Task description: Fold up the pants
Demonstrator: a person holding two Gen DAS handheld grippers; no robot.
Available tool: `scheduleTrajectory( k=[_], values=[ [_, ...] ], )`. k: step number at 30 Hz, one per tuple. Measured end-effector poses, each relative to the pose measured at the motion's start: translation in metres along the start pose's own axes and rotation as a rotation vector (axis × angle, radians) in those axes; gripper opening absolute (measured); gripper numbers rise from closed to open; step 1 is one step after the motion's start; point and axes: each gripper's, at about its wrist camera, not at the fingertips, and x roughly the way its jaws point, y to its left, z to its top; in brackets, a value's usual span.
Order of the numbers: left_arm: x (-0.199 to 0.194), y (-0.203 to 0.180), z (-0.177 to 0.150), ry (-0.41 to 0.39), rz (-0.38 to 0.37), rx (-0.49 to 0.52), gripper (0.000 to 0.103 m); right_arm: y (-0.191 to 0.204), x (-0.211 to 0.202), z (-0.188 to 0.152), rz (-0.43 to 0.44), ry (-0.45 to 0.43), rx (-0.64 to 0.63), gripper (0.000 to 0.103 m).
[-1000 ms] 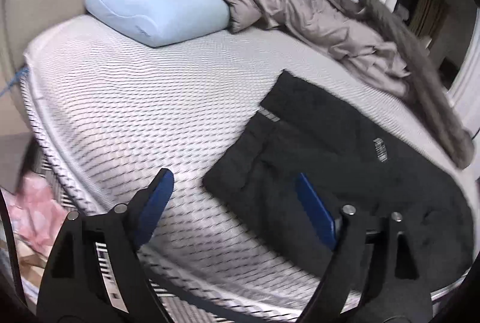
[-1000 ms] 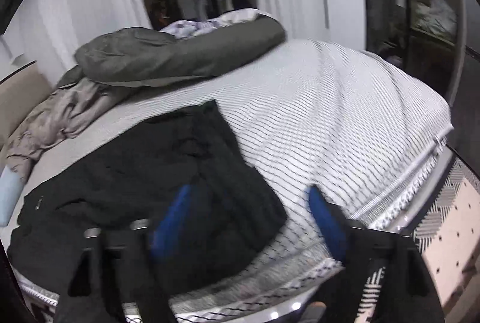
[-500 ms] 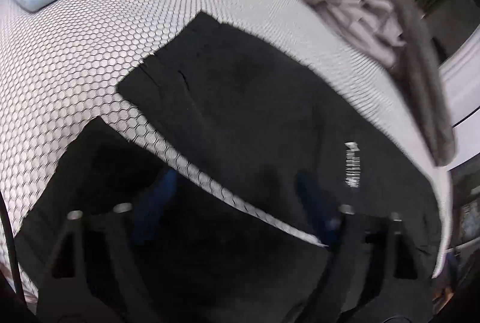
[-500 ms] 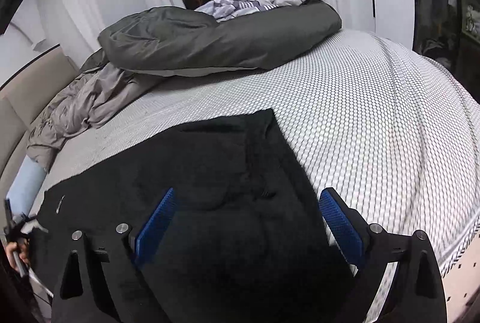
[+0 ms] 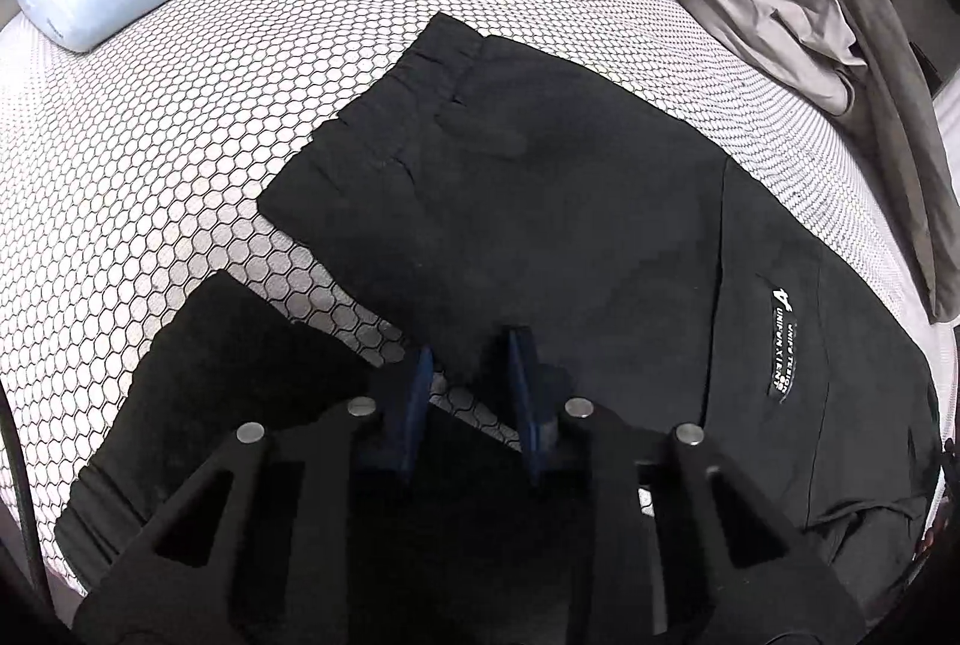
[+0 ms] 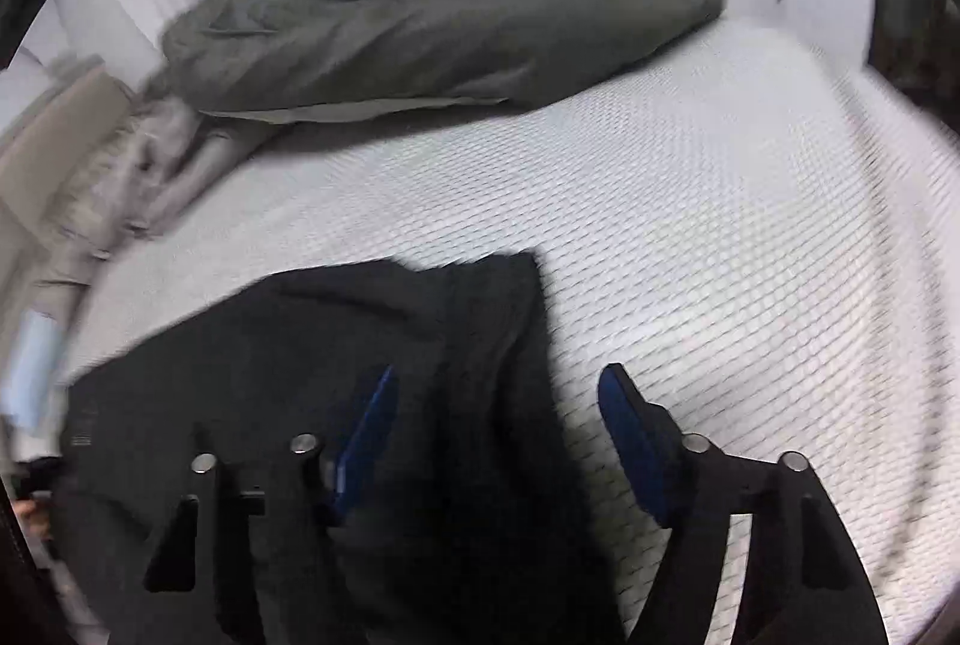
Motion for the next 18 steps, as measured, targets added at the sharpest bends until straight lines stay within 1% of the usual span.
scheduleTrajectory(
  k=[3,4,5,7,9,10,11,12,13,14,16,18],
  values=[
    [0.0,0.004,-0.002,-0.005,0.009,0.0,0.022,0.004,-0.015,0.0,0.031,-0.059,-0.003,0.065],
    [0.0,0.004,-0.002,-0.006,0.016,0.005,0.022,0.006,-0.018,-0.001,0.053,-0.063,-0.017,0.063],
    [0.001,0.002,-0.002,-0.007,0.022,0.011,0.021,0.009,-0.019,-0.002,0.093,-0.047,-0.032,0.058],
    [0.003,-0.002,-0.001,-0.009,0.035,0.025,0.021,0.009,-0.009,-0.001,0.138,0.016,-0.026,0.056],
    [0.005,-0.005,-0.002,-0.011,0.041,0.029,0.02,0.007,0.006,-0.003,0.109,0.053,-0.019,0.054],
    [0.005,-0.006,-0.001,-0.011,0.042,0.029,0.02,0.005,0.015,-0.003,0.103,0.069,-0.008,0.047],
    [0.006,-0.009,0.0,-0.011,0.043,0.03,0.018,0.002,0.027,-0.001,0.111,0.096,0.02,0.033],
    [0.005,-0.008,0.0,-0.01,0.042,0.029,0.017,0.001,0.034,0.001,0.118,0.11,0.027,0.023],
    [0.005,-0.007,0.001,-0.01,0.04,0.026,0.017,0.004,0.039,0.002,0.114,0.118,0.015,0.009],
    [0.005,-0.007,0.001,-0.011,0.039,0.026,0.016,0.007,0.041,0.006,0.096,0.113,-0.015,0.006],
    [0.004,-0.004,0.0,-0.013,0.034,0.019,0.016,0.02,0.036,0.017,0.079,0.062,-0.093,0.005],
    [0.004,-0.001,-0.001,-0.016,0.03,0.009,0.017,0.021,0.034,0.028,-0.036,0.025,-0.109,0.007]
  ],
)
